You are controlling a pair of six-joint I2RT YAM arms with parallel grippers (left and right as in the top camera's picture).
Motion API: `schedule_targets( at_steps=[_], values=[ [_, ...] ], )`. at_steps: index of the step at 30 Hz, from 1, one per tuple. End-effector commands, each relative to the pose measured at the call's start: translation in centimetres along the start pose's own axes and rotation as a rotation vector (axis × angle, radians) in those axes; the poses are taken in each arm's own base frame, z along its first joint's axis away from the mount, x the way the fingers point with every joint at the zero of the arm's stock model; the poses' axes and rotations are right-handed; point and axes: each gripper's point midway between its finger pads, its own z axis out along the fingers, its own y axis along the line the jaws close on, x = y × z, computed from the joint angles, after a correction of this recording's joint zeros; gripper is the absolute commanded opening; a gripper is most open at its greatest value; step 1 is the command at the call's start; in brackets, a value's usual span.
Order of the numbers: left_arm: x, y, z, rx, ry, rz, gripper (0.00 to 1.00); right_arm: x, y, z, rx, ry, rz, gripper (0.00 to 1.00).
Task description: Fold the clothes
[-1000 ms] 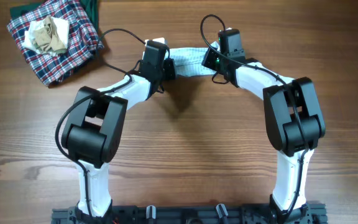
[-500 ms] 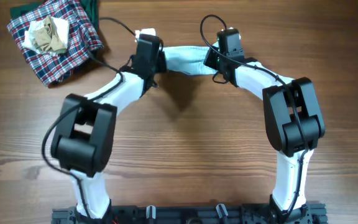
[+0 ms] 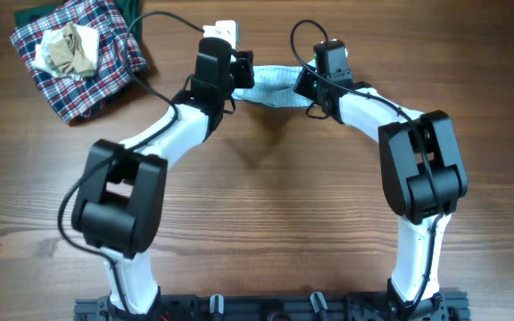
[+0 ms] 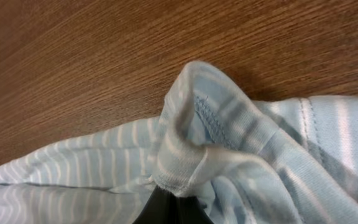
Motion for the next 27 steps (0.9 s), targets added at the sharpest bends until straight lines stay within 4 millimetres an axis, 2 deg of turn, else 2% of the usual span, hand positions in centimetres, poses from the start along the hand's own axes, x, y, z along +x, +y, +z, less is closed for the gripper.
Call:
schedule_targets(
  at_steps=[1,9,14,16,21,27],
  values=[
    [4.2,0.3,2.5,0.051,0.077,-0.044,0.36,2.1,-2.2,1.3,0.045,0.062,0.018,0.04],
    [9.0,1.9,4.7,0.034,0.158,-0.104,0.3,2.3,-1.9,1.3,0.029,0.077,0.019,0.04],
    [9.7,4.1,4.7,-0.015,0.188,-0.129,0.3,2.6,-2.1,1.3,0.038,0.088,0.02,0.04],
    [9.8,5.6,4.6,-0.043,0.2,-0.144,0.3,2.6,-2.4,1.1,0.045,0.094,0.023,0.04],
    [9.6,11.5,3.5,-0.145,0.23,-0.194,0.3,1.7,-3.8,0.4,0.072,0.095,0.054,0.04],
    [8.4,16.1,2.7,-0.233,0.198,-0.156,0.33,-0.1,-5.7,-1.7,0.202,0.039,0.023,0.04]
  ],
)
